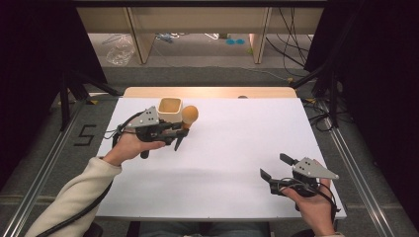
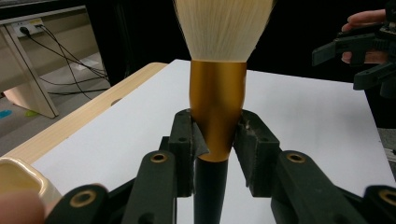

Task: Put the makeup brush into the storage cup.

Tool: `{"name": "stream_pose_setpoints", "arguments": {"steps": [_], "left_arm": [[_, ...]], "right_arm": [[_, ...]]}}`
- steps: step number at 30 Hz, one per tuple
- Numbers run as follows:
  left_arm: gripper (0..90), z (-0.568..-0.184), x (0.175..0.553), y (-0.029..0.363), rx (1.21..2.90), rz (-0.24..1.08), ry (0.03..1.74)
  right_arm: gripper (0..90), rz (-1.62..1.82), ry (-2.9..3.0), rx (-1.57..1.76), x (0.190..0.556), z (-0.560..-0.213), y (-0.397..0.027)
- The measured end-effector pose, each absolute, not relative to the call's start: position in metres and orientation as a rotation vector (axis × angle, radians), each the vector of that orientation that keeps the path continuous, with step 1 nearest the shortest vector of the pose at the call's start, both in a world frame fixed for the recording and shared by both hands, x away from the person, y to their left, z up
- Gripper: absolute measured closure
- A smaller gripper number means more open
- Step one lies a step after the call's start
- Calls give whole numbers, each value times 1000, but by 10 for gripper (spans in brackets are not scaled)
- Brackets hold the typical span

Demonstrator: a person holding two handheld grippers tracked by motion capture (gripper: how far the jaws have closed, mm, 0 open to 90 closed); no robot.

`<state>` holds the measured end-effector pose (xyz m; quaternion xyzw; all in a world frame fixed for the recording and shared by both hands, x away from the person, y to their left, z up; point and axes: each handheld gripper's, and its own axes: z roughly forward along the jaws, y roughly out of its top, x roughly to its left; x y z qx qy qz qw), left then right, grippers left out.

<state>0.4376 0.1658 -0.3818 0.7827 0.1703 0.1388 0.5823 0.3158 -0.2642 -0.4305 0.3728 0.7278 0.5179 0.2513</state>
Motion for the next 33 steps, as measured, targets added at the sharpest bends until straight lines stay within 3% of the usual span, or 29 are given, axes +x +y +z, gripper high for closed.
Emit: {"name": "stream_pose_setpoints", "arguments": {"steps": [33], "left_arm": [[690, -379, 442, 176, 1778, 366, 450]], "right_arm": [[146, 1409, 1981, 1013, 316, -431, -264]]}}
